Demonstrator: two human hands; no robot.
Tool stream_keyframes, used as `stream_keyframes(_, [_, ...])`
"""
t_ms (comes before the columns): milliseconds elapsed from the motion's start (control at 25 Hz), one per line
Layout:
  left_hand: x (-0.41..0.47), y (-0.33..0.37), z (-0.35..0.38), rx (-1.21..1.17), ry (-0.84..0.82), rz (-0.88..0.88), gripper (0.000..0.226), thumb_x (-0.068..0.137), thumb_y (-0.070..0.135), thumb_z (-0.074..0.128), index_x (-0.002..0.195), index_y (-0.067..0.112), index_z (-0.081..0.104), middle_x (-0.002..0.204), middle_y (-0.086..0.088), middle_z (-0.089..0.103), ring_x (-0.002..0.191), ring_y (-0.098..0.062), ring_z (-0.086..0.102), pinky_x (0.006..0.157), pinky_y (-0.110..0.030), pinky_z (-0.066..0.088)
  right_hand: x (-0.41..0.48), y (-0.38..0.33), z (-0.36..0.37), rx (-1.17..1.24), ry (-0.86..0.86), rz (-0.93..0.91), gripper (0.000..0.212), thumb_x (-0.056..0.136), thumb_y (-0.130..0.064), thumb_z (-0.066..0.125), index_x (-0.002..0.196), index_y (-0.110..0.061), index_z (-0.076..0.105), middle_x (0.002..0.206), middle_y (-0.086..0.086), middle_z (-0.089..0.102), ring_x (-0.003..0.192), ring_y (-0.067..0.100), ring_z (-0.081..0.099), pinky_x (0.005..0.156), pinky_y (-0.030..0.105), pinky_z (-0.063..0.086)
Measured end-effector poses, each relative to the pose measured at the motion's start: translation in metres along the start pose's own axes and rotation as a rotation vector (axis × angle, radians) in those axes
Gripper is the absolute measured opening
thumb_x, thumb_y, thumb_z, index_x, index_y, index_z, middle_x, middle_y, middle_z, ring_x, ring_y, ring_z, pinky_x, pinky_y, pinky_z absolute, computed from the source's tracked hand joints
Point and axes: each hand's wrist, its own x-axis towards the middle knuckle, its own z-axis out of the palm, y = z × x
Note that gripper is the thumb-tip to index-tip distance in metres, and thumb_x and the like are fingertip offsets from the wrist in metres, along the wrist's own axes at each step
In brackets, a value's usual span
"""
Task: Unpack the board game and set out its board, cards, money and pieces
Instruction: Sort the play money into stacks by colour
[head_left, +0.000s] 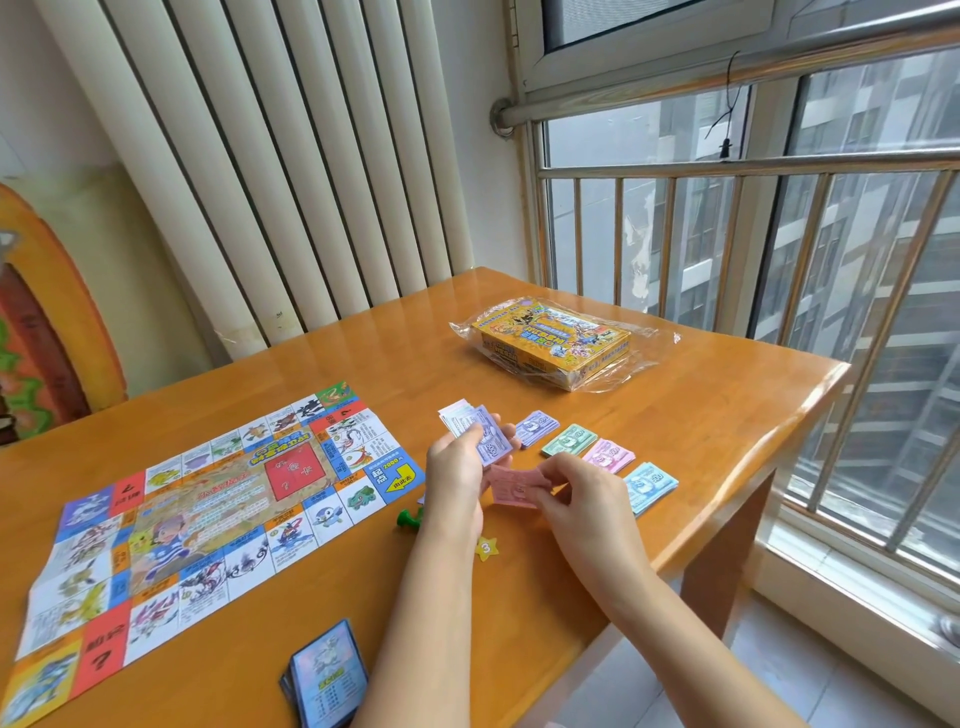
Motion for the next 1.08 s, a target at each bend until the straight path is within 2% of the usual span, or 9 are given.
stream_keyframes(160, [0.0,-0.001,-0.001,0.007,0.016,-0.039,0.025,0.1,0.009,0.038,0.095,0.007,0.062,0.07,-0.004,0.07,0.058,-0.012,0.067,0.07,-0.029,0.053,-0.001,0.001,-0.002,-0.047,-0.074,0.012,0.012,0.079,-0.014,0.072,0.088,-0.021,0.068,0.083,-0.013,0.065,0.064,-0.006,0.048,0.062,0.005,0.037])
stream_keyframes(320, [0.003,-0.004,-0.001,0.027,0.018,-0.068,0.026,0.1,0.009,0.037,0.094,0.007,0.062,0.072,-0.005,0.07,0.059,-0.013,0.067,0.066,-0.029,0.052,0.0,0.002,-0.001,-0.022,-0.07,0.028,0.008,0.082,-0.016,0.071,0.089,-0.019,0.07,0.081,-0.014,0.065,0.068,-0.004,0.052,0.064,0.005,0.038])
stream_keyframes(440, [0.003,-0.006,0.0,-0.113,-0.053,-0.153,0.025,0.1,0.008,0.037,0.097,0.003,0.061,0.072,-0.008,0.069,0.058,-0.017,0.065,0.062,-0.033,0.049,0.002,0.003,-0.001,0.137,-0.002,-0.015,0.014,0.081,-0.007,0.07,0.08,-0.021,0.068,0.064,-0.022,0.061,0.066,-0.006,0.057,0.061,0.006,0.038])
stream_keyframes(520, [0.002,-0.003,0.002,-0.224,-0.131,-0.199,0.024,0.1,0.008,0.036,0.099,0.003,0.06,0.076,-0.01,0.067,0.062,-0.02,0.065,0.056,-0.033,0.052,0.003,0.0,-0.004,0.231,0.021,-0.05,0.021,0.08,-0.004,0.07,0.077,-0.025,0.068,0.067,-0.024,0.065,0.064,-0.004,0.058,0.061,0.008,0.039])
stream_keyframes(600, [-0.002,0.001,0.007,-0.332,-0.21,-0.221,0.024,0.1,0.007,0.034,0.1,0.002,0.058,0.084,-0.013,0.064,0.071,-0.024,0.065,0.053,-0.035,0.057,0.012,-0.005,-0.016,0.281,0.031,-0.076,0.018,0.079,-0.003,0.071,0.077,-0.021,0.071,0.072,-0.017,0.07,0.058,-0.001,0.055,0.057,0.01,0.037])
stream_keyframes(720, [-0.005,0.0,0.012,-0.341,-0.197,-0.249,0.025,0.099,0.004,0.034,0.099,0.001,0.059,0.089,-0.017,0.067,0.08,-0.027,0.067,0.065,-0.036,0.059,0.048,-0.005,-0.055,0.282,-0.037,-0.029,0.017,0.075,-0.002,0.074,0.075,-0.019,0.072,0.072,-0.006,0.072,0.058,-0.002,0.059,0.059,0.012,0.043])
stream_keyframes(840, [-0.004,-0.002,0.011,-0.235,-0.182,-0.309,0.028,0.1,0.004,0.03,0.1,-0.001,0.057,0.096,-0.024,0.063,0.088,-0.035,0.064,0.066,-0.043,0.056,0.084,0.008,-0.093,0.164,-0.255,0.15,0.016,0.074,-0.005,0.078,0.071,-0.018,0.069,0.072,0.0,0.071,0.062,0.007,0.059,0.054,0.015,0.041])
stream_keyframes(960, [-0.006,0.001,0.012,-0.209,-0.214,-0.384,0.032,0.1,0.003,0.028,0.093,-0.002,0.058,0.099,-0.028,0.056,0.101,-0.046,0.054,0.081,-0.052,0.045,0.101,0.028,-0.098,0.043,-0.343,0.255,0.009,0.073,-0.008,0.08,0.078,-0.009,0.073,0.083,0.012,0.073,0.071,0.015,0.059,0.066,0.027,0.041])
stream_keyframes(1080, [-0.009,0.002,0.015,-0.208,-0.263,-0.461,0.032,0.1,0.002,0.027,0.093,-0.003,0.057,0.098,-0.031,0.055,0.117,-0.051,0.047,0.09,-0.055,0.039,0.105,0.039,-0.089,0.012,-0.415,0.286,0.018,0.074,-0.006,0.078,0.09,-0.001,0.073,0.085,0.015,0.072,0.067,0.013,0.058,0.055,0.017,0.04])
